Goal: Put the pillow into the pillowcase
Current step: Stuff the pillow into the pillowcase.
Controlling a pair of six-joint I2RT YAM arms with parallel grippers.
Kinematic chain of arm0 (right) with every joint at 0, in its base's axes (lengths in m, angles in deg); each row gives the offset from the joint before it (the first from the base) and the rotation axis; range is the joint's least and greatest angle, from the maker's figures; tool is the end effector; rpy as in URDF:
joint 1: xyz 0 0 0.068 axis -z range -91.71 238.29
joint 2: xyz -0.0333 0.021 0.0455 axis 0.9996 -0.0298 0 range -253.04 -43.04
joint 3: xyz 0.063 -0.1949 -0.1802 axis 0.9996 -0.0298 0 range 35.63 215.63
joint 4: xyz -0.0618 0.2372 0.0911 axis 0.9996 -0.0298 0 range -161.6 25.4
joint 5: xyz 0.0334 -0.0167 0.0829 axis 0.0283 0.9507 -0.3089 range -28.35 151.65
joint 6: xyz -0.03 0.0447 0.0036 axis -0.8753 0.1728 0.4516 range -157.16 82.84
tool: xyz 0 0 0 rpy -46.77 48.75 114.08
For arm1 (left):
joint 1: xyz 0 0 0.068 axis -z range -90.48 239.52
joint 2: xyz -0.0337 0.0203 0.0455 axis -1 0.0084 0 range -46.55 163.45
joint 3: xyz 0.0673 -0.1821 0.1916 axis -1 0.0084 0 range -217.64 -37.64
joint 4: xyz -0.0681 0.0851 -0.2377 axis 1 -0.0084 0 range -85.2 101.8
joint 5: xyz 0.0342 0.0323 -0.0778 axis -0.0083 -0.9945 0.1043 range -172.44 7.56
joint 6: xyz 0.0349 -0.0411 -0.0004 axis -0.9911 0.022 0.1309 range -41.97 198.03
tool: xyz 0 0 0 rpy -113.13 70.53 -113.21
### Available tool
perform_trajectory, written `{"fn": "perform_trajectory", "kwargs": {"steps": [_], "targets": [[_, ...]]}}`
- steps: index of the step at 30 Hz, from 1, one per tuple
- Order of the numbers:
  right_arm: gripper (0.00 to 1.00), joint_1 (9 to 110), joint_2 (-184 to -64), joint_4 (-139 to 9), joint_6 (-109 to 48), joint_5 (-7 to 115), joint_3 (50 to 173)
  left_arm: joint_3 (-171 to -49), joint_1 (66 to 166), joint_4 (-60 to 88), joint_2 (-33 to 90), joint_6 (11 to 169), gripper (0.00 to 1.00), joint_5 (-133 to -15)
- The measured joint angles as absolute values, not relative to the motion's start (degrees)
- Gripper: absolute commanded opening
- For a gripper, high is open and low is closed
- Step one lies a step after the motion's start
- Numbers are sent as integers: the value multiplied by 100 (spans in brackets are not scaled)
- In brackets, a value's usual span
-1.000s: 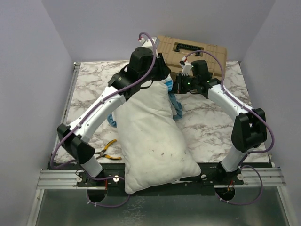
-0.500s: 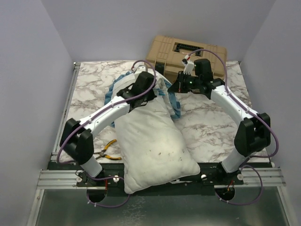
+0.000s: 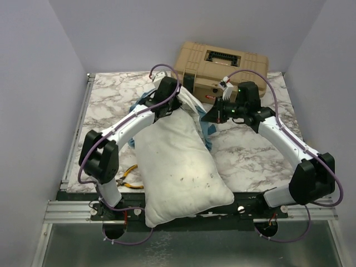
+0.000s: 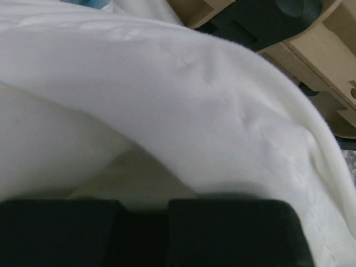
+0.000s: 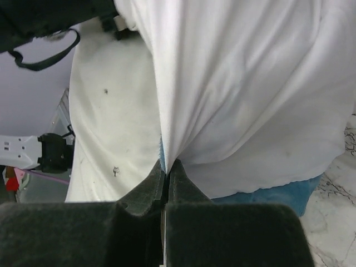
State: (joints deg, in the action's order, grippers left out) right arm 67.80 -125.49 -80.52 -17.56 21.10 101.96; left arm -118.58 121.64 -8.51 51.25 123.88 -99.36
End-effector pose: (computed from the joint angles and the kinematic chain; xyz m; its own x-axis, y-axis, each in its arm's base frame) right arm 0.2945 0.1348 0.3112 -0.7306 -0.0009 -0.6828 -0.5701 0.5511 0.6094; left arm 0.3389 -0.2007 0.2961 -0.5805 -0.4462 -0.6812 -0.1497 0.8807 -0.4493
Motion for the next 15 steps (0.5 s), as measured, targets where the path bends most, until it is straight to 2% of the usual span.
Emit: {"fn": "perform_trajectory", "kwargs": {"steps": [7, 13, 15], "targets": [[0, 6857, -12307, -7967, -1951, 1963, 9863, -13093, 12710, -856, 6277, 11959, 0, -9281], [1, 6909, -12307, -8229, -1728, 2523, 9861, -12608, 13237, -377, 6360, 11701, 0, -9123], [13, 6929, -12305, -8299, -1608, 2687, 9888, -12217, 13285, -160, 6203, 11708, 0, -9123]]}}
